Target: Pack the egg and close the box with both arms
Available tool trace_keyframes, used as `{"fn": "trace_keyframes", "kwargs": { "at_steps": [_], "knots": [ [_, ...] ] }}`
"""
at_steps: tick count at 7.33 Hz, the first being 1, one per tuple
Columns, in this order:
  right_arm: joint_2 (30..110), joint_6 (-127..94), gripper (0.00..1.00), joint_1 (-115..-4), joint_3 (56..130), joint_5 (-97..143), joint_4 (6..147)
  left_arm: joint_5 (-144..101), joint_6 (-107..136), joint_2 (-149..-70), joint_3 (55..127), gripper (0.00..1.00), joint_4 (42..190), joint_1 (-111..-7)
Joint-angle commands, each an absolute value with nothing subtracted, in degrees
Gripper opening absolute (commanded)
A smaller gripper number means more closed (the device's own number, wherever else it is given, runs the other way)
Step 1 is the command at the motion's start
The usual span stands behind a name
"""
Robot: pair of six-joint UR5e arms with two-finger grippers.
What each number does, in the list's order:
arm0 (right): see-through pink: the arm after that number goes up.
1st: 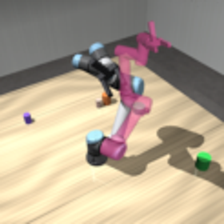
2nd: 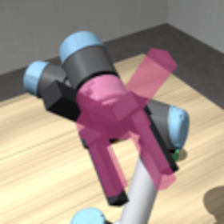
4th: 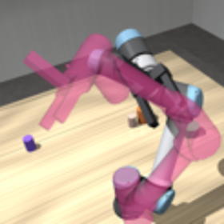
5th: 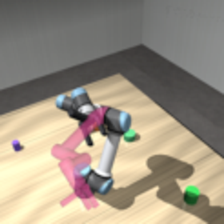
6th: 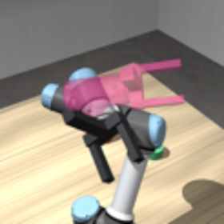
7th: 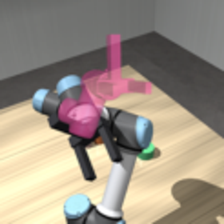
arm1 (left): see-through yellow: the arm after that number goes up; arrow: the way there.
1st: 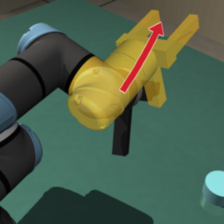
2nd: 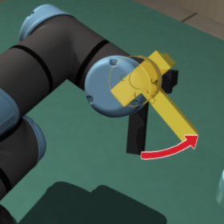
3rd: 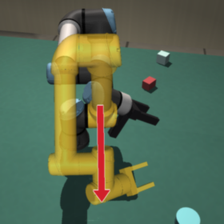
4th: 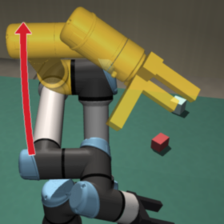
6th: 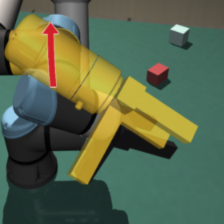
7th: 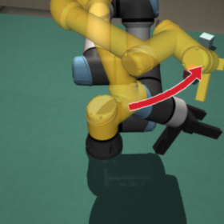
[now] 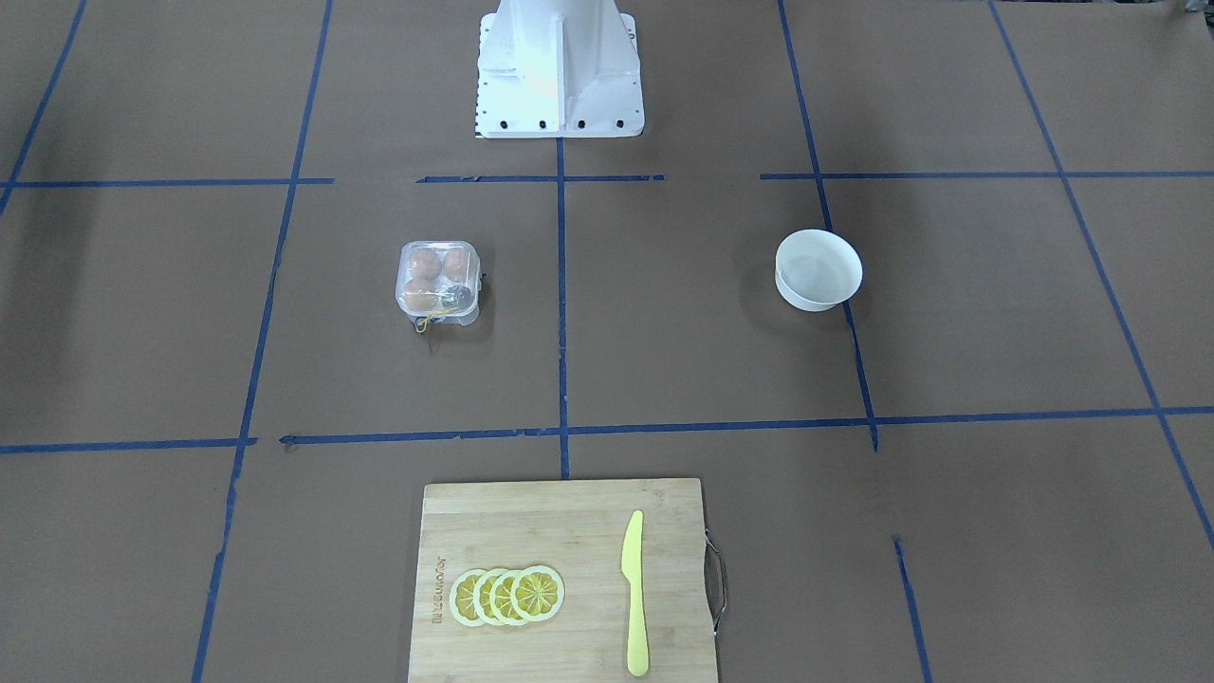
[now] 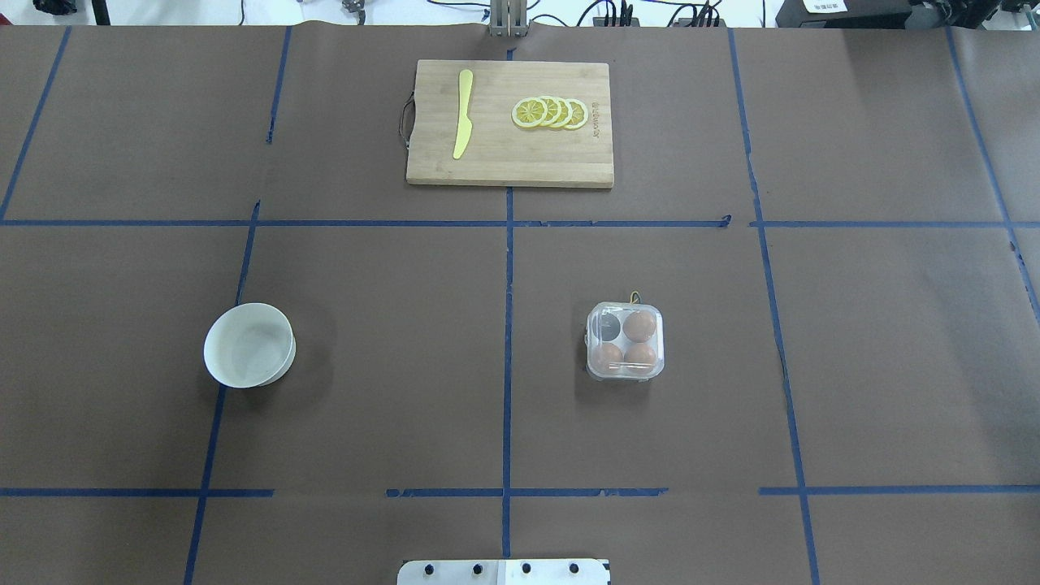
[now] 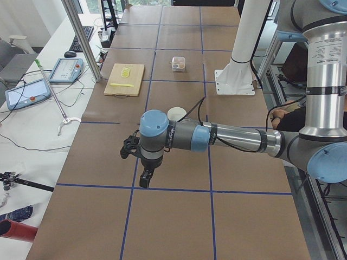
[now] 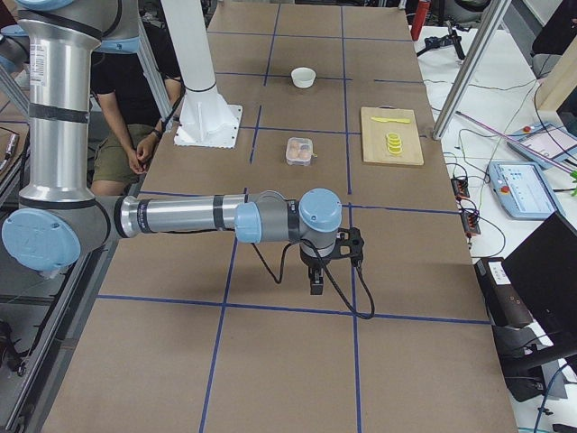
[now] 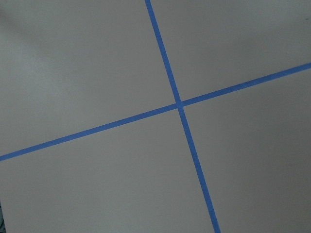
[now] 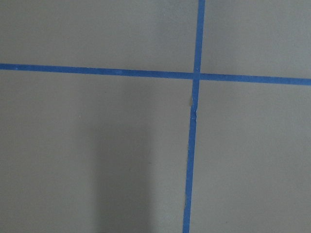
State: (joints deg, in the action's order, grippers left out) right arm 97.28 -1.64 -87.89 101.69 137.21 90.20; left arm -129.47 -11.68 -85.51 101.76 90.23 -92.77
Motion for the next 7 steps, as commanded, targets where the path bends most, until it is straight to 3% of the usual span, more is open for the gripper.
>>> {"fn": "trace_keyframes", "kwargs": {
  "at_steps": [1,7],
  "knots": [
    [98.88,-1.67,1.0,-87.89,102.13,136.76,90.26,-129.64,-11.6,-85.61,99.24,1.0,89.65,-92.9],
    [99.05,-1.58,1.0,-87.8,100.55,133.86,90.17,-133.51,-9.75,-84.99,97.03,1.0,86.92,-87.89]
  ]
}}
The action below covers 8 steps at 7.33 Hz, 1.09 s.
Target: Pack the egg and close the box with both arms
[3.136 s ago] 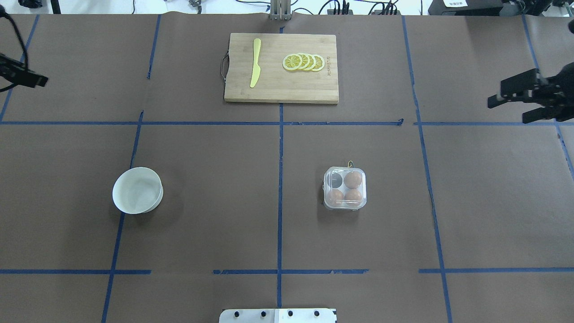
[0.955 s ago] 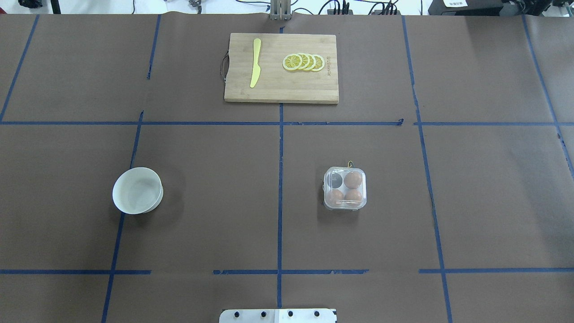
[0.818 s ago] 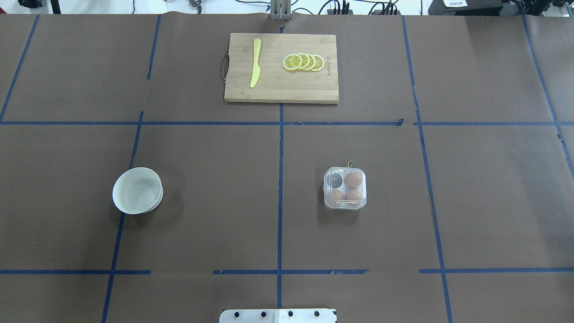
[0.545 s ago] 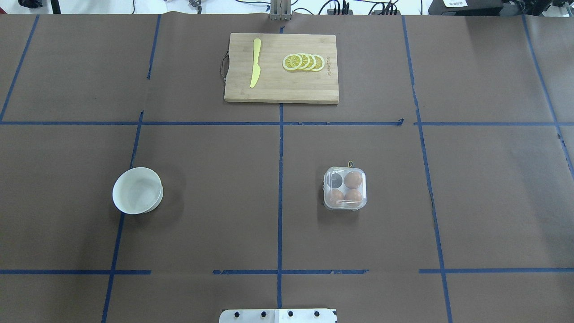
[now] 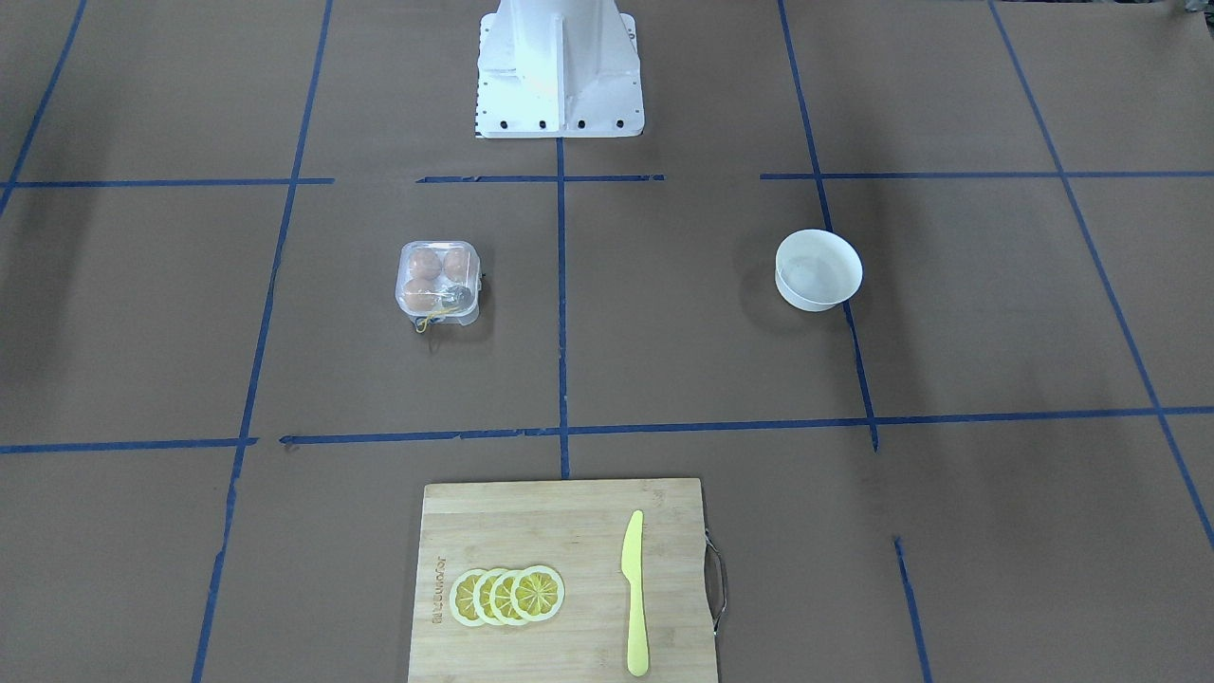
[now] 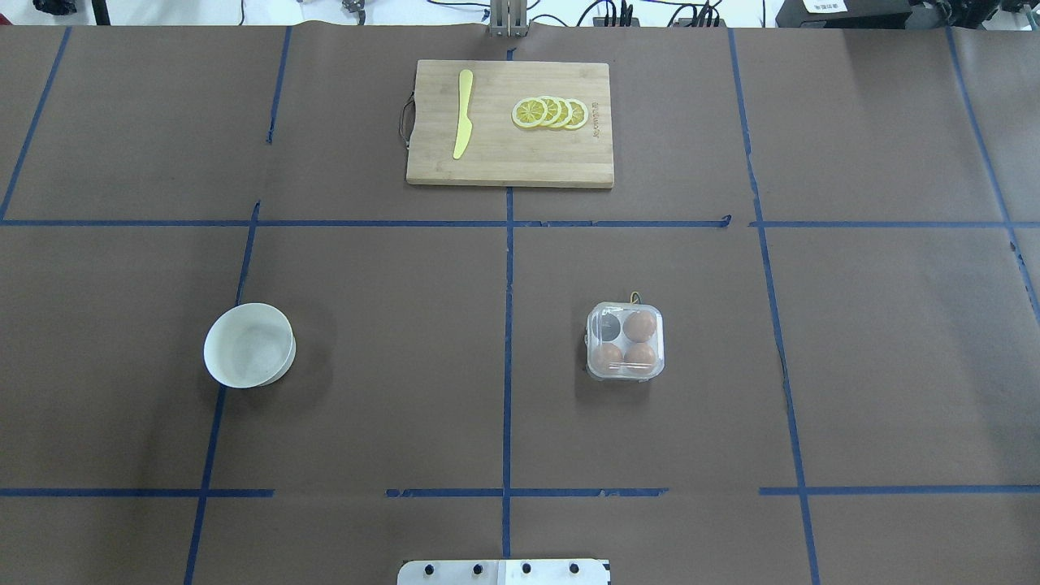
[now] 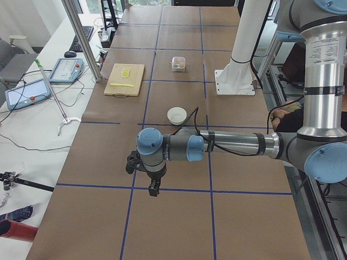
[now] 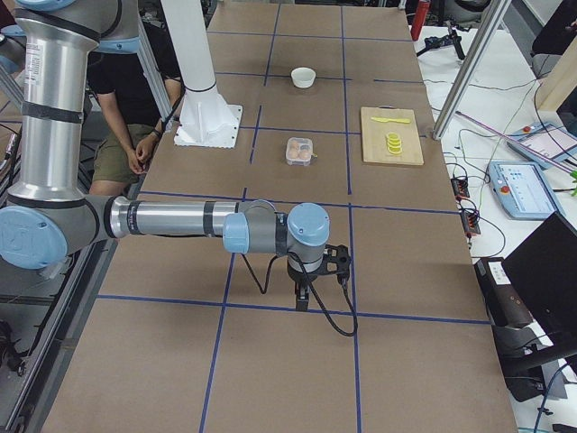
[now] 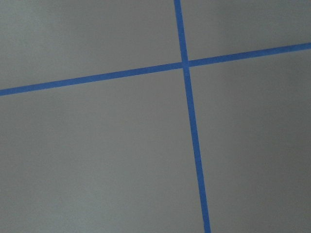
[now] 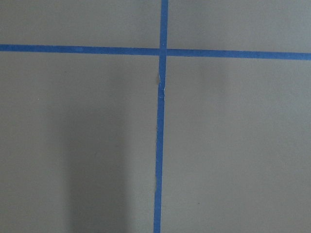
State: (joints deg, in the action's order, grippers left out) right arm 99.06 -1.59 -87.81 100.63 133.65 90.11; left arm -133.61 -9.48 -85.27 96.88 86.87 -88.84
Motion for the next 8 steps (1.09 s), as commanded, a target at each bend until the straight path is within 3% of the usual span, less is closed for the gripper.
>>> {"fn": "trace_keyframes", "kwargs": {
  "at_steps": [1,4,8],
  "knots": [
    [99.05,-1.41,1.0,-87.8,100.55,133.86,90.26,-133.51,-9.84,-84.99,97.47,1.0,86.92,-87.89],
    [99.23,-1.76,1.0,-87.8,100.37,133.86,90.26,-133.59,-9.84,-84.82,100.81,1.0,86.57,-88.33],
    [99.32,-1.85,1.0,-87.8,100.11,133.86,90.18,-133.33,-9.23,-86.13,99.33,1.0,86.92,-88.16]
  ]
}}
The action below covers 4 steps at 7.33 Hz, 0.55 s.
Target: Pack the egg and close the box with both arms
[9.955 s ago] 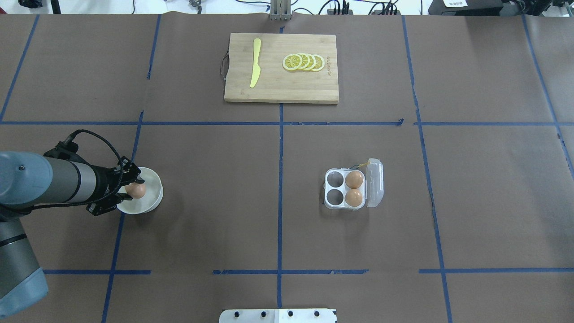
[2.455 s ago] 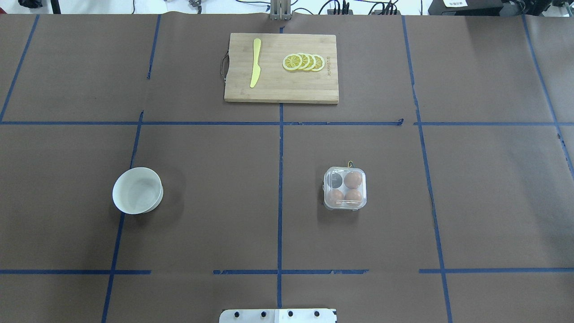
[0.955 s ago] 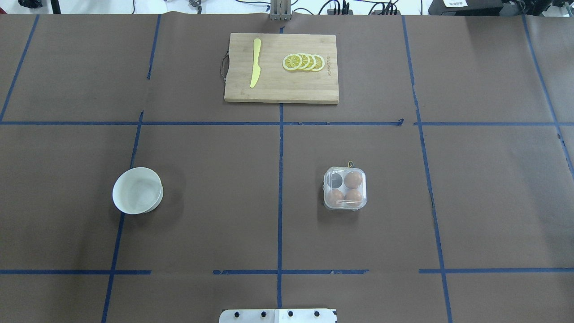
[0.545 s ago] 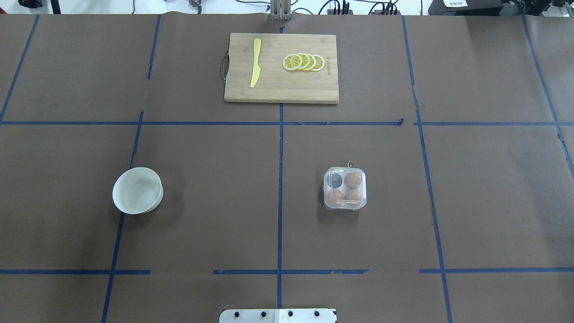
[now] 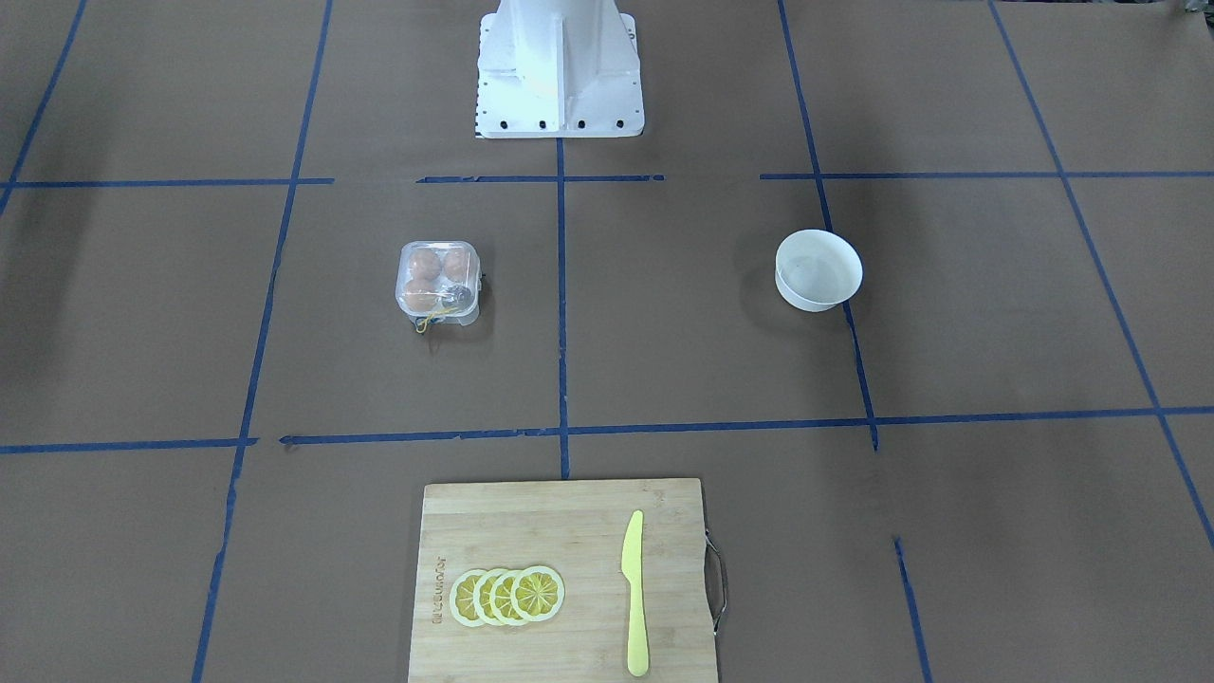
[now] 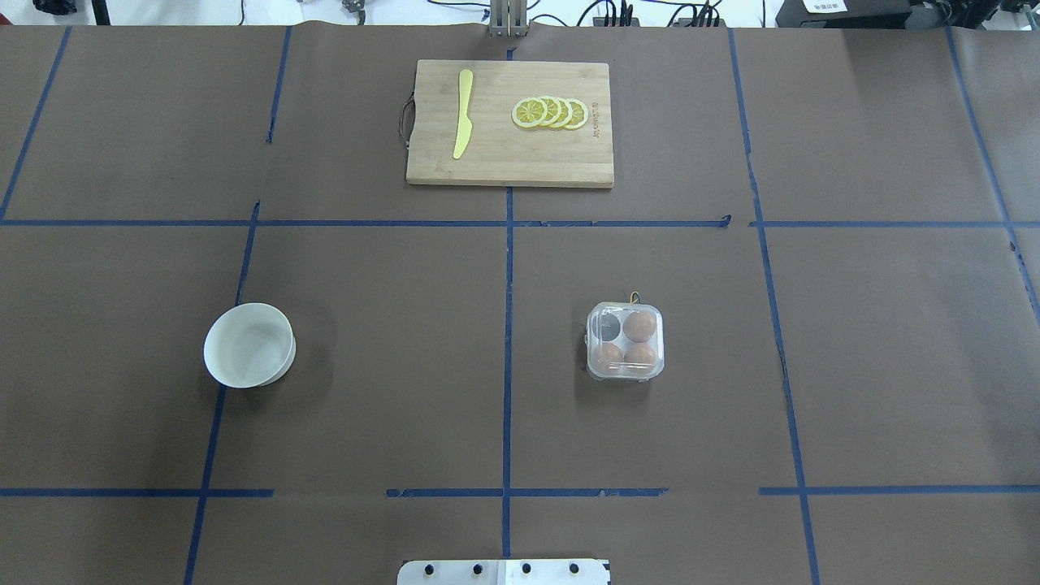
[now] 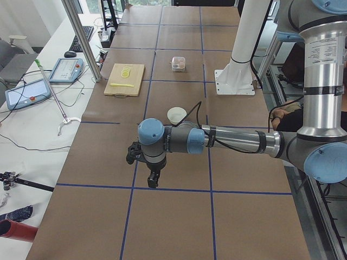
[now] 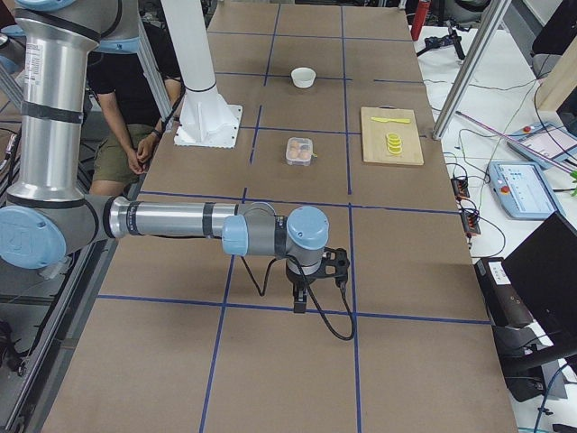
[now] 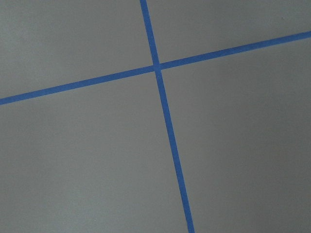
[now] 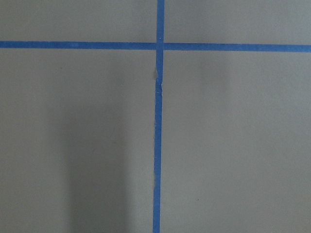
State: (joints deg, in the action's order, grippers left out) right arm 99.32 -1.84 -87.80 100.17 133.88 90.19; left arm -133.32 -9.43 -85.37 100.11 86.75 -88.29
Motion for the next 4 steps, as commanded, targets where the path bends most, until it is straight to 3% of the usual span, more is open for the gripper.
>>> {"fn": "trace_keyframes", "kwargs": {
  "at_steps": [1,4],
  "knots": [
    [99.4,-1.85,1.0,-87.8,100.11,133.86,90.26,-131.68,-9.23,-88.4,97.58,1.0,86.58,-88.07],
    [99.4,-1.84,1.0,-87.8,100.28,134.99,90.26,-130.17,-9.49,-88.42,98.17,1.0,86.48,-88.15]
  ]
}}
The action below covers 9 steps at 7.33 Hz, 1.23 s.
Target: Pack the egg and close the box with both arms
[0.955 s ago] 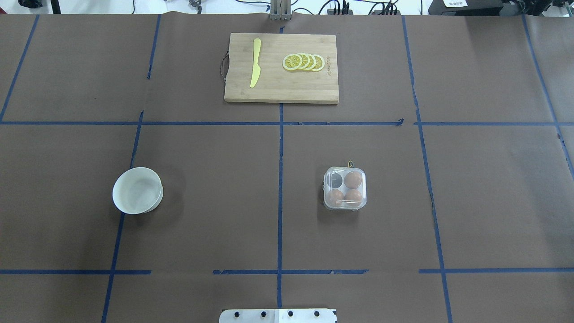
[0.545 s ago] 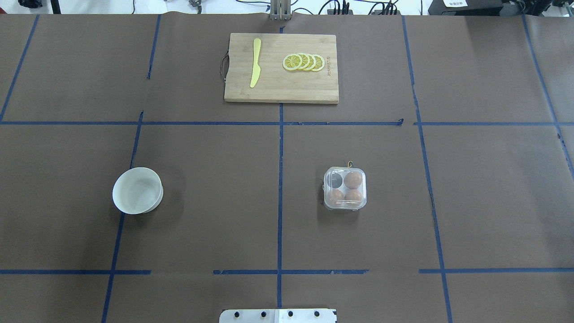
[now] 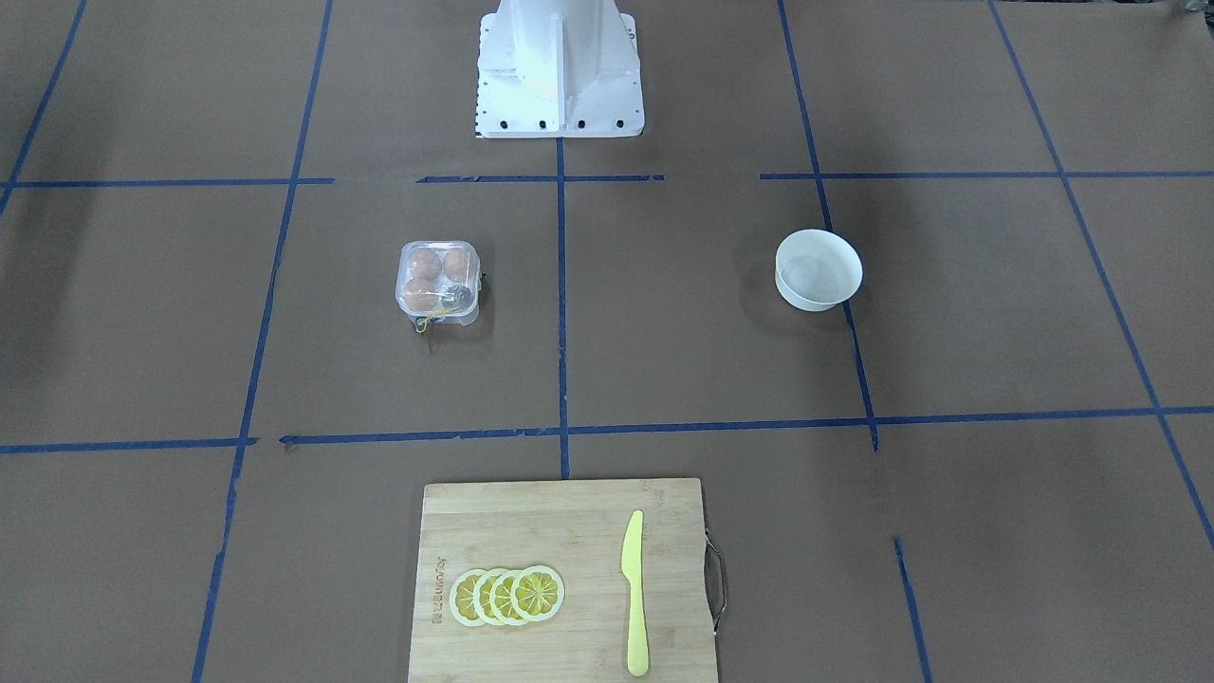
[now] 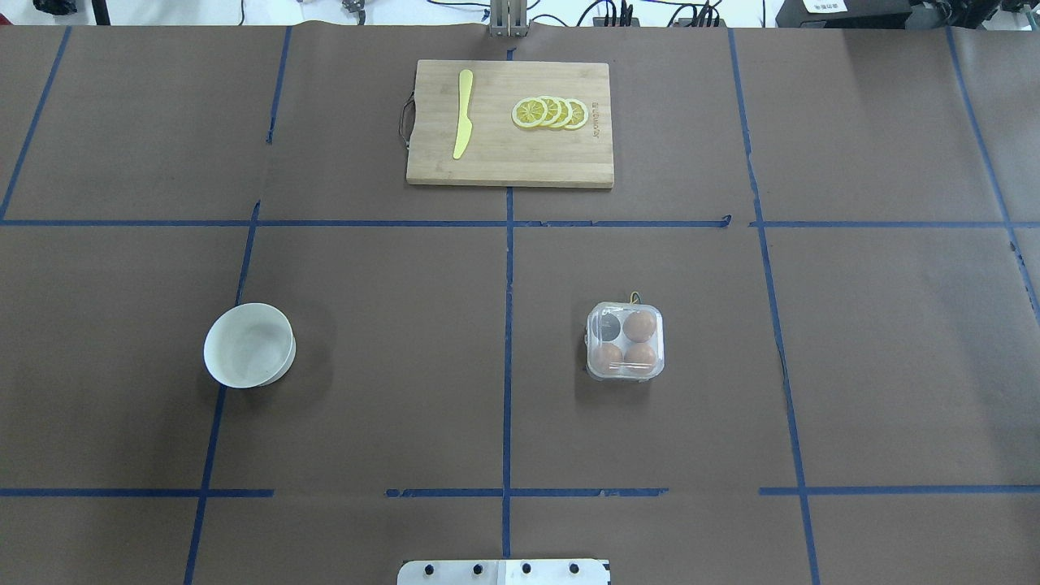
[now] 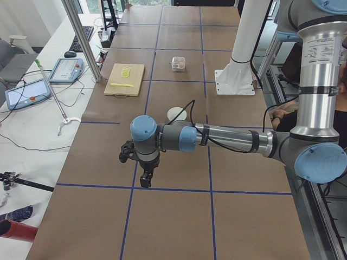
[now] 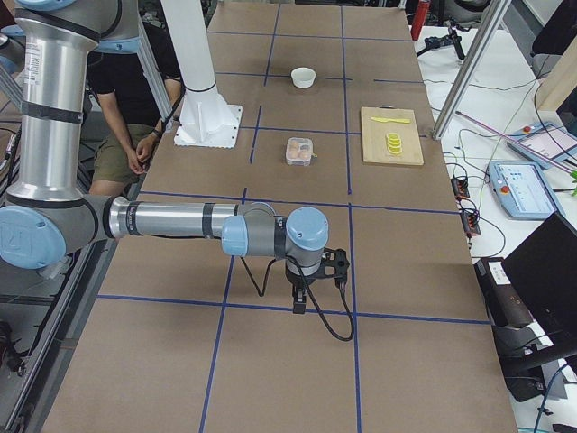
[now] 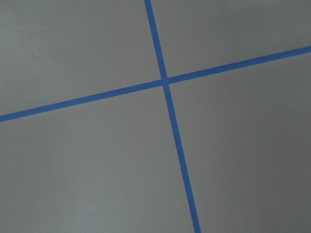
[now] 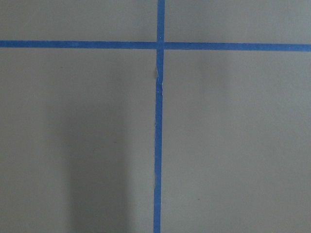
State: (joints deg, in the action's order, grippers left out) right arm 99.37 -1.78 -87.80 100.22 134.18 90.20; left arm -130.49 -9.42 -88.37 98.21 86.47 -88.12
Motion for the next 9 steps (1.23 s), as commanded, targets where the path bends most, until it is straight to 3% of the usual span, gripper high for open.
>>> {"fn": "trace_keyframes", "kwargs": {
  "at_steps": [1,9],
  "knots": [
    [99.4,-1.85,1.0,-87.8,100.28,135.35,90.18,-130.25,-9.49,-88.07,98.35,1.0,86.48,-88.24],
    [99.23,-1.85,1.0,-87.36,100.81,135.7,90.18,-130.87,-9.23,-86.66,96.86,1.0,86.13,-88.24]
  ]
}}
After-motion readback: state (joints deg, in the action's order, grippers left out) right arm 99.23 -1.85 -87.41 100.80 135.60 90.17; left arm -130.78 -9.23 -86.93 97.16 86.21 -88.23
